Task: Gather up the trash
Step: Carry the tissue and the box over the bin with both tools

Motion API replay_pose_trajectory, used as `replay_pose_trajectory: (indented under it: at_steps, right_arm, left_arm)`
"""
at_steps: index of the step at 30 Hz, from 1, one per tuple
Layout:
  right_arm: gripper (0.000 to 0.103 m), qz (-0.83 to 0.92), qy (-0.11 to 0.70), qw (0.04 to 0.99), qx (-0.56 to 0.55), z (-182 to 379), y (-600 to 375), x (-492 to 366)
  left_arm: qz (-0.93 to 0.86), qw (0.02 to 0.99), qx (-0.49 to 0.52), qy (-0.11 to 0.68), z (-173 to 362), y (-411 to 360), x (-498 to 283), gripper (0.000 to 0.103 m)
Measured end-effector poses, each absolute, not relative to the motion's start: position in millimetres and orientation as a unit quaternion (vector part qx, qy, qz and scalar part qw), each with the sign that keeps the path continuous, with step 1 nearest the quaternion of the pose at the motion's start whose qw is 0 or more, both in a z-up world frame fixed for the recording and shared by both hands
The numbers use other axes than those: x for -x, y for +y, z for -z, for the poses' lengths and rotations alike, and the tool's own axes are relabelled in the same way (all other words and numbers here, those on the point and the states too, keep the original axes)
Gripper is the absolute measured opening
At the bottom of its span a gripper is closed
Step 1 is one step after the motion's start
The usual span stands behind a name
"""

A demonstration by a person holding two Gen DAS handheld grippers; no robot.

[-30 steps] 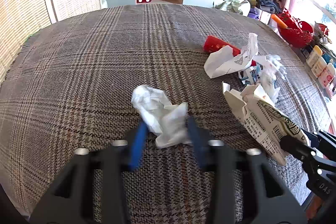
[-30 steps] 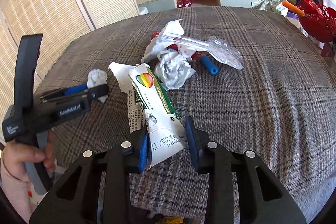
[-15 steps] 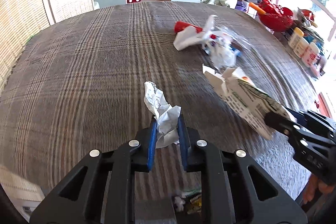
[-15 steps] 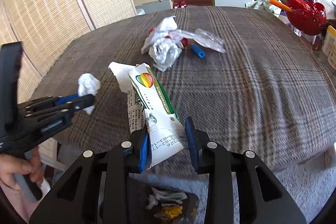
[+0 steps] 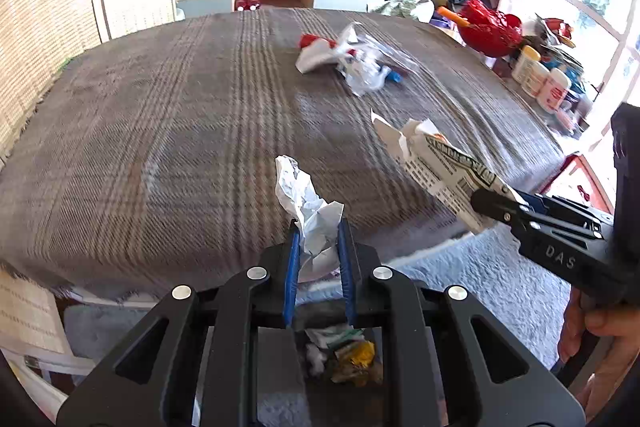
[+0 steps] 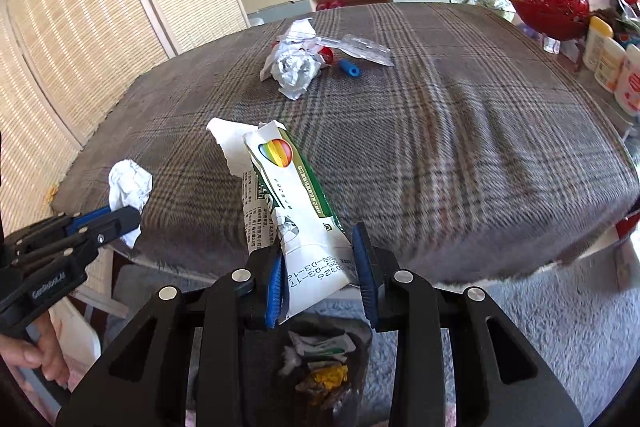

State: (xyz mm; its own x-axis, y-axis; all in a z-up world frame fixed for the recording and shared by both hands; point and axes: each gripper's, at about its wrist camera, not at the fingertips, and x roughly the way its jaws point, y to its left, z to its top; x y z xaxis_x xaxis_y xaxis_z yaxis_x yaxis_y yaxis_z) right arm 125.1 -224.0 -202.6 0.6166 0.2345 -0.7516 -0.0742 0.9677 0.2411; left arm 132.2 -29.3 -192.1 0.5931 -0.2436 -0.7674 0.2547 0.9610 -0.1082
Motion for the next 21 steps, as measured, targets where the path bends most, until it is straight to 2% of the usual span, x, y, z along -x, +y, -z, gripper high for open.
replay_pose_trajectory:
  at_steps: [21]
  right_arm:
    - [0.032,-0.065,0.451,0.886,-0.089,223.1,-228.8,-47.7]
  left_arm:
    - [0.169,0.869,-0.011,0.465,241.4,-45.2,-56.8,0.017]
